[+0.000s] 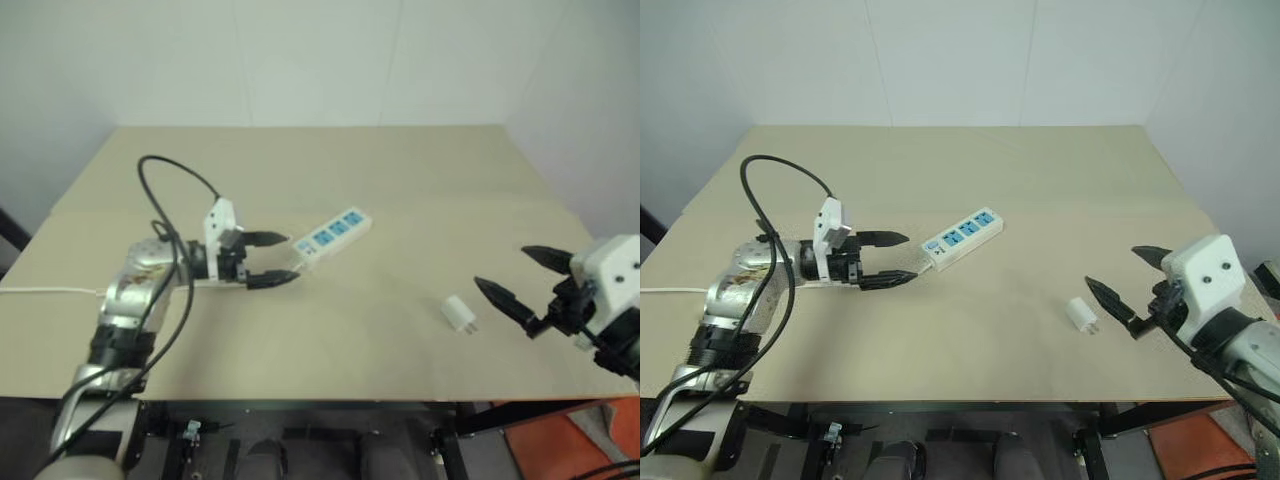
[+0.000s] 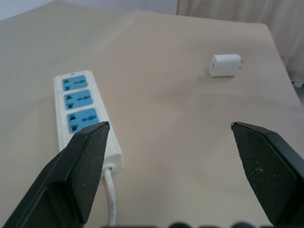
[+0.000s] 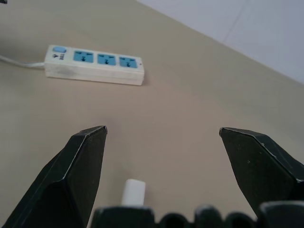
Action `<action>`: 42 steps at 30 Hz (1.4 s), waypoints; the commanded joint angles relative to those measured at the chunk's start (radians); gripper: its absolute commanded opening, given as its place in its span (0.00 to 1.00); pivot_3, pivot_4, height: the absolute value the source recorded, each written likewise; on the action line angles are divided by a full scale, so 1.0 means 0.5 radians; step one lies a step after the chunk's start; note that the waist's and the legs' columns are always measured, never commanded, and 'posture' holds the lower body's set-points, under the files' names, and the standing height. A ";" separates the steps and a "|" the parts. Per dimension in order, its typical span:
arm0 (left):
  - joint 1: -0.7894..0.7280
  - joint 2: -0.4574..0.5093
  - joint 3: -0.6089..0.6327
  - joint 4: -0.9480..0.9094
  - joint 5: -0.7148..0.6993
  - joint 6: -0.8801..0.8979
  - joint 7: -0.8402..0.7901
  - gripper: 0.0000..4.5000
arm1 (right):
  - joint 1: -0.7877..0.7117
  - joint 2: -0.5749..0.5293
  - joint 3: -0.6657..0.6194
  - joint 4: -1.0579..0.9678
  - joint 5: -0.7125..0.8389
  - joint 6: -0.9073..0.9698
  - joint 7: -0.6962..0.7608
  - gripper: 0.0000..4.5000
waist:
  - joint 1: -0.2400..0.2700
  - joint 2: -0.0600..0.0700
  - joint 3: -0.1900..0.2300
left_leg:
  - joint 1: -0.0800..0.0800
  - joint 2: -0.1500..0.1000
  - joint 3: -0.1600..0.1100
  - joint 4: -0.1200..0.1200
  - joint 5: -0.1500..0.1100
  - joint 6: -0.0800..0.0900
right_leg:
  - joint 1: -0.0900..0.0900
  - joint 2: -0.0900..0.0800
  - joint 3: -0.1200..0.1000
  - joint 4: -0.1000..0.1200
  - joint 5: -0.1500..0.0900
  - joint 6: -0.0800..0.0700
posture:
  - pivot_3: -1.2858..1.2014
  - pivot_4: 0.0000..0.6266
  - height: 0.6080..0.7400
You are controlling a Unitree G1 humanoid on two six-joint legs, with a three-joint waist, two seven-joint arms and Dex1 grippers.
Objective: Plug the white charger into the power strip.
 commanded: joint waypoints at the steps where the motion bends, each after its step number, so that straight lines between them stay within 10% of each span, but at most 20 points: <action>1: 0.061 0.061 0.088 -0.169 -0.053 0.063 0.057 0.99 | 0.035 -0.074 -0.076 0.054 0.027 -0.103 0.097 1.00 | 0.000 0.000 0.000 | 0.000 0.000 0.000 0.000 0.000 0.000 | 0.000 0.000 0.000 0.000 0.000 0.000 | 0.52 0.24 1.00; 16: 0.141 0.023 0.118 -0.225 -0.012 0.063 0.327 0.99 | 0.006 -0.157 0.058 0.125 0.018 -0.180 0.076 1.00 | 0.004 0.000 0.000 | 0.000 0.000 0.001 0.000 0.000 0.000 | 0.000 -0.001 0.000 0.000 -0.001 0.002 | 0.52 0.24 1.00; 29: -0.417 -0.659 -0.019 1.076 0.377 -0.765 0.717 0.99 | -0.098 -0.180 0.136 0.168 0.020 -0.192 0.041 1.00 | 0.042 -0.002 0.000 | 0.003 -0.002 0.000 0.000 0.000 0.000 | 0.009 0.000 -0.001 -0.010 0.006 -0.004 | 0.52 0.24 1.00; 42: -0.668 -0.889 -0.004 2.005 0.617 -1.295 0.917 0.99 | -0.105 -0.194 0.122 0.127 0.058 -0.157 0.029 1.00 | 0.055 -0.003 0.000 | 0.005 -0.003 -0.002 0.001 0.000 0.000 | 0.019 -0.002 -0.003 -0.022 0.009 0.004 | 0.52 0.24 1.00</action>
